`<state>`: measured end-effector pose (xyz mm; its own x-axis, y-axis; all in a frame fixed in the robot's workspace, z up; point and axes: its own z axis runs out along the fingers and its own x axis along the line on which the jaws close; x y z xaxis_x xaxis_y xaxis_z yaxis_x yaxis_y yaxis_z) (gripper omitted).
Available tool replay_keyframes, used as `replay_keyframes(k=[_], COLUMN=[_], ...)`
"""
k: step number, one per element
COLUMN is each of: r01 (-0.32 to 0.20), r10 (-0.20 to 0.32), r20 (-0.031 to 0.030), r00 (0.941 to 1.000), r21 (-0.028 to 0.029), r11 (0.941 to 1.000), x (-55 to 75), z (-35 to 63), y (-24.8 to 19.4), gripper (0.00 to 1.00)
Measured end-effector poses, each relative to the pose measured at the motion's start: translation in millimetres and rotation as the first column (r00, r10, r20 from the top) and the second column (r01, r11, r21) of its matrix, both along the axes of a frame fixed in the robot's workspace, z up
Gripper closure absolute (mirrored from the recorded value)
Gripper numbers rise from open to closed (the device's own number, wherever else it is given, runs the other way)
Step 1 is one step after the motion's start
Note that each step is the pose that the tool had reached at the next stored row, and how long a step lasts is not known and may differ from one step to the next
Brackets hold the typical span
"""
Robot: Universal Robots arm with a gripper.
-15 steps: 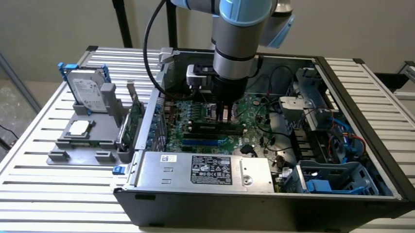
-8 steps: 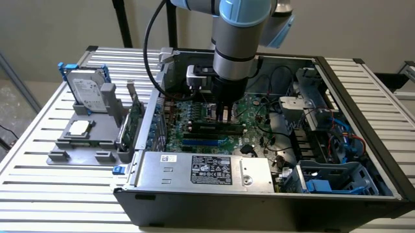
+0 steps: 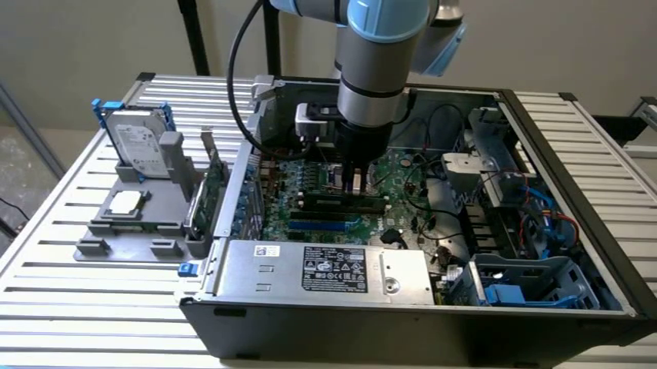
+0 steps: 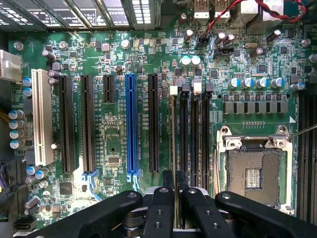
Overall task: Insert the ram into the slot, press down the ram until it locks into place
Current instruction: 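Insert the ram into the slot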
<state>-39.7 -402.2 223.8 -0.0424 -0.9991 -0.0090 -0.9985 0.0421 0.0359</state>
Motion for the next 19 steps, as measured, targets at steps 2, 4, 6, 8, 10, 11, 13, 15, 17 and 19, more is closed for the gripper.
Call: replay_keyframes(k=[2,4,6,8,10,11,13,15,17,19], r01=[0.0,0.0,0.0,0.0,0.002,0.003,0.005,0.008,0.012,0.017], r10=[0.0,0.0,0.0,0.0,-0.002,-0.003,-0.005,-0.008,-0.012,-0.017], r20=[0.0,0.0,0.0,0.0001,0.0001,-0.0001,-0.0004,-0.0009,-0.0012,-0.0013], r00=[1.0,1.0,1.0,1.0,1.0,1.0,1.0,1.0,0.9999,0.9999], r21=[0.0,-0.0002,0.0,0.0002,0.0002,-0.0001,-0.0002,-0.0002,0.0,-0.0001], r11=[1.0,1.0,1.0,1.0,1.0,1.0,1.0,1.0,0.9999,0.9999], x=[0.2,0.3,0.4,0.4,0.3,0.3,0.3,0.3,0.3,0.3], z=[0.0,0.3,0.7,0.9,1.0,1.1,1.2,1.3,1.2,1.2], y=[0.2,0.4,0.6,0.7,0.8,0.8,0.9,1.0,1.3,1.6], gripper=[0.86,0.86,0.86,0.86,0.86,0.86,0.86,0.86,0.86,0.86])
